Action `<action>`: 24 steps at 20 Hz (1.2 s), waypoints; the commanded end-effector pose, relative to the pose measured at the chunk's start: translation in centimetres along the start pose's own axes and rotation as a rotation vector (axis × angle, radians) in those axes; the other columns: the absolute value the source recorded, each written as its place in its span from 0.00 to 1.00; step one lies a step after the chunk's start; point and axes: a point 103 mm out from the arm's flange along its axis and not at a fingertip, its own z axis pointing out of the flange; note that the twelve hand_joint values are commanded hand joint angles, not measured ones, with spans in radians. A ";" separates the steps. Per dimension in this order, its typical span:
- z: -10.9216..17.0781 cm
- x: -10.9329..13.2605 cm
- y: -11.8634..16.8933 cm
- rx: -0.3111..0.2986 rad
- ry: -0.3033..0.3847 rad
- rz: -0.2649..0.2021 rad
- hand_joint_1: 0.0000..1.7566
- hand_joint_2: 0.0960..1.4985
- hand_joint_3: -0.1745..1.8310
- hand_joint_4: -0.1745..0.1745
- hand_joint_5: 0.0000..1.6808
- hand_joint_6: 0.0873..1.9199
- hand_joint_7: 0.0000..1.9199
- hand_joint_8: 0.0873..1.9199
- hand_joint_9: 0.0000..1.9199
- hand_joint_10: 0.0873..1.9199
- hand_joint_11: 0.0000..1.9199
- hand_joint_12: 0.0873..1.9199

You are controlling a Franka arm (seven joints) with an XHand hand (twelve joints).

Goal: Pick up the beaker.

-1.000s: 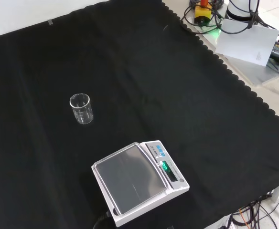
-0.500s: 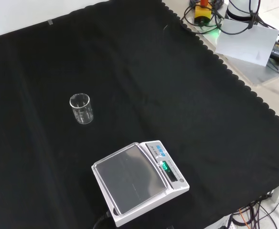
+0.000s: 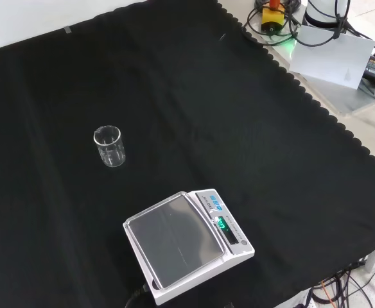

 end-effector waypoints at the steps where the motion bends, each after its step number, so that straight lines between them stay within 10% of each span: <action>1: 2.0 -0.5 1.7 0.019 -0.001 -0.009 0.33 0.42 0.25 0.52 0.08 0.00 0.05 0.34 0.05 0.43 0.00 0.54; 12: 6.3 -2.1 8.7 0.022 -0.019 -0.083 0.35 0.43 0.24 0.52 0.07 0.00 0.04 0.34 0.06 0.43 0.00 0.56; 24: 11.5 2.1 15.8 0.043 0.011 -0.124 0.35 0.44 0.23 0.50 0.08 0.00 0.05 0.34 0.07 0.43 0.00 0.57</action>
